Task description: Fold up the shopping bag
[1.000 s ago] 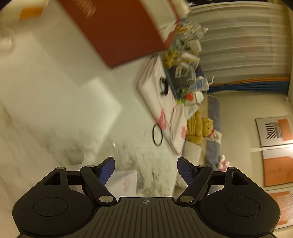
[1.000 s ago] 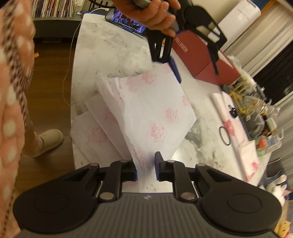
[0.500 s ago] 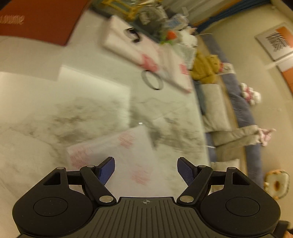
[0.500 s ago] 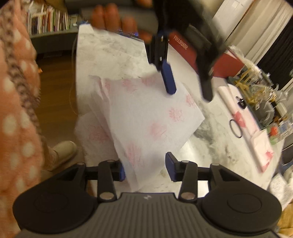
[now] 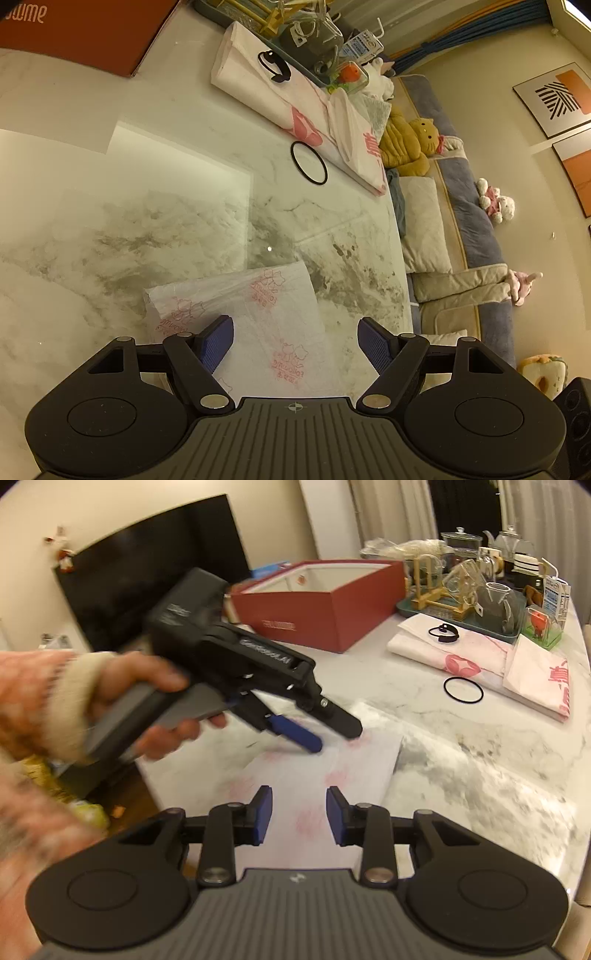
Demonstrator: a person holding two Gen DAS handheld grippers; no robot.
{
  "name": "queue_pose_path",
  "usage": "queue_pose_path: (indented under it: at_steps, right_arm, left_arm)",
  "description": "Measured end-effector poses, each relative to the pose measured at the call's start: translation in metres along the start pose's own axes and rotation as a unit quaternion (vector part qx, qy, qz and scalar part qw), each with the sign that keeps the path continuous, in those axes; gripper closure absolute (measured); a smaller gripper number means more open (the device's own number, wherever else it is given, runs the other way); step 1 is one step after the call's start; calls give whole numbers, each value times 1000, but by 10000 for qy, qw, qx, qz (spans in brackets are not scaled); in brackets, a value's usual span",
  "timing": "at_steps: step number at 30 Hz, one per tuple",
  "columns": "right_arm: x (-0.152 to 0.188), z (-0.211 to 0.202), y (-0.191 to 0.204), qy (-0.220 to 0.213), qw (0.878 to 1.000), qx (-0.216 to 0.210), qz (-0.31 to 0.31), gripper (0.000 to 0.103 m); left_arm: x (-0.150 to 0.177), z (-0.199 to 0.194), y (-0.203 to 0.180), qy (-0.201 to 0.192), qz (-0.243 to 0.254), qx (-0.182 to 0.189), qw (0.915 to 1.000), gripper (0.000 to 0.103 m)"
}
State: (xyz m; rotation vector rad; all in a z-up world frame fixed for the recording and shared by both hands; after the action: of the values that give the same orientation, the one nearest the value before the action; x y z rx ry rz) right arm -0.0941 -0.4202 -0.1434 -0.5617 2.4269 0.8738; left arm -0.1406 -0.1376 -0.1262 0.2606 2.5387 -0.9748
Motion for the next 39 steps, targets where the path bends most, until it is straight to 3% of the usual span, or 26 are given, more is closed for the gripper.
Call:
queue_pose_path:
  at_steps: [6, 8, 13, 14, 19, 23, 27, 31, 35, 39]
  right_arm:
    - [29, 30, 14, 708, 9952, 315, -601, 71]
    - [47, 22, 14, 694, 9914, 427, -1021, 69]
    - [56, 5, 1, 1039, 9918, 274, -685, 69]
    - [51, 3, -1, 1068, 9927, 222, -511, 72]
    - [19, -2, -15, 309, 9984, 236, 418, 74]
    - [14, 33, -9, 525, 9946, 885, 118, 74]
    - [27, 40, 9, 522, 9907, 1101, -602, 71]
    - [21, 37, 2, 665, 9933, 912, -244, 70]
    - [6, 19, 0, 238, 9979, 538, 257, 71]
    - [2, 32, 7, 338, 9947, 921, -321, 71]
  left_arm:
    - [2, -1, 3, -154, -78, 43, 9998, 28]
    - [3, -1, 4, -187, -118, 74, 9997, 28]
    - [0, 1, 2, -160, -31, 67, 9998, 28]
    - [-1, 2, 1, -146, 9, 50, 9999, 28]
    - [-4, 4, -4, -91, 159, -24, 9998, 28]
    - [-6, 4, -7, -39, 168, -147, 9997, 28]
    - [-6, -14, -21, -174, 327, -191, 9991, 28]
    - [4, -38, -38, -160, 310, 249, 9991, 28]
    - [26, -35, -26, 182, -213, 248, 9993, 28]
    - [45, -23, -21, 588, -459, 295, 9968, 28]
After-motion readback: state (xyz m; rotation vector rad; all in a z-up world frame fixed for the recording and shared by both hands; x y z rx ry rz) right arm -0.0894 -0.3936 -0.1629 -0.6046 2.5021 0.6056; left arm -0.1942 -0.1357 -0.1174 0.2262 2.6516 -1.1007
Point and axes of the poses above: each gripper's, at about its wrist camera, not at the fingertips, and z roughly the way its jaws point, y to its left, x to its underside, the point moved 1 cm from there along z, roughly the way its jaws point, and after that the axes turned 13 degrees about z, right-handed, at the moved point
